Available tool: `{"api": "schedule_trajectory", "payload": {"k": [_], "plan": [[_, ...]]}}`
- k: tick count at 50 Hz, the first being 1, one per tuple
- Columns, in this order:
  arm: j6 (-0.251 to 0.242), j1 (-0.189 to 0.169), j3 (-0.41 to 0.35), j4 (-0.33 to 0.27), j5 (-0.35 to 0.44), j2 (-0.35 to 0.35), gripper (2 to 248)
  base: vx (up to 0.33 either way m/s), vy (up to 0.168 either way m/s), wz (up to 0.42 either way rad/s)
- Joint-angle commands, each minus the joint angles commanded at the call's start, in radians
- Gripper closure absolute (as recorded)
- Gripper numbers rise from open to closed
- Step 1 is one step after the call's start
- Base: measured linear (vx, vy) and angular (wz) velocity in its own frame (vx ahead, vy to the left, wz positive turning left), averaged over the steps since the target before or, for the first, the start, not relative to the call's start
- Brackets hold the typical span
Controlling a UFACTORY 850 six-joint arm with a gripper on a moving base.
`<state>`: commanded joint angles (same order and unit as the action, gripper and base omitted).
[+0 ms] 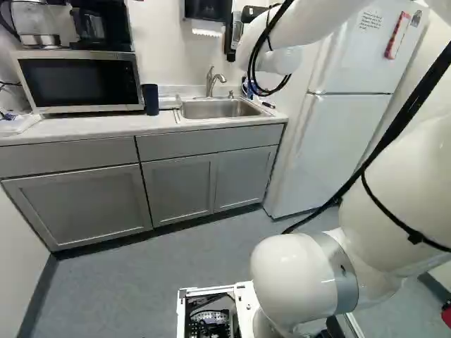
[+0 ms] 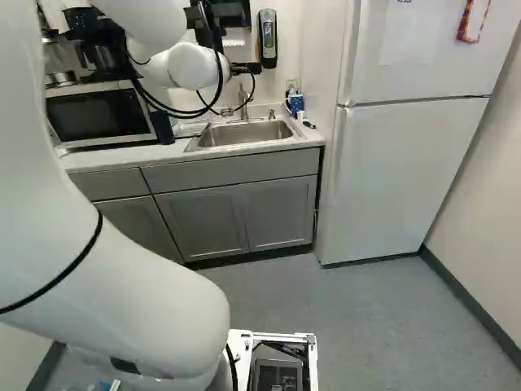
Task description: Rinse the cup and place it in the tray
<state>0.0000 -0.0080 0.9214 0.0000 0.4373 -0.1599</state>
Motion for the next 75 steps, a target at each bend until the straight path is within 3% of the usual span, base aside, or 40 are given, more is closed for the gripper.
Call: {"api": "schedule_trajectory", "payload": {"k": [27,75], "plan": [[0.000,0.000,0.055,0.000,-0.060,0.000,3,0.000,0.000,0.000],[0.000,0.000,0.058,0.000,-0.060,0.000,3,0.000,0.000,0.000]]}}
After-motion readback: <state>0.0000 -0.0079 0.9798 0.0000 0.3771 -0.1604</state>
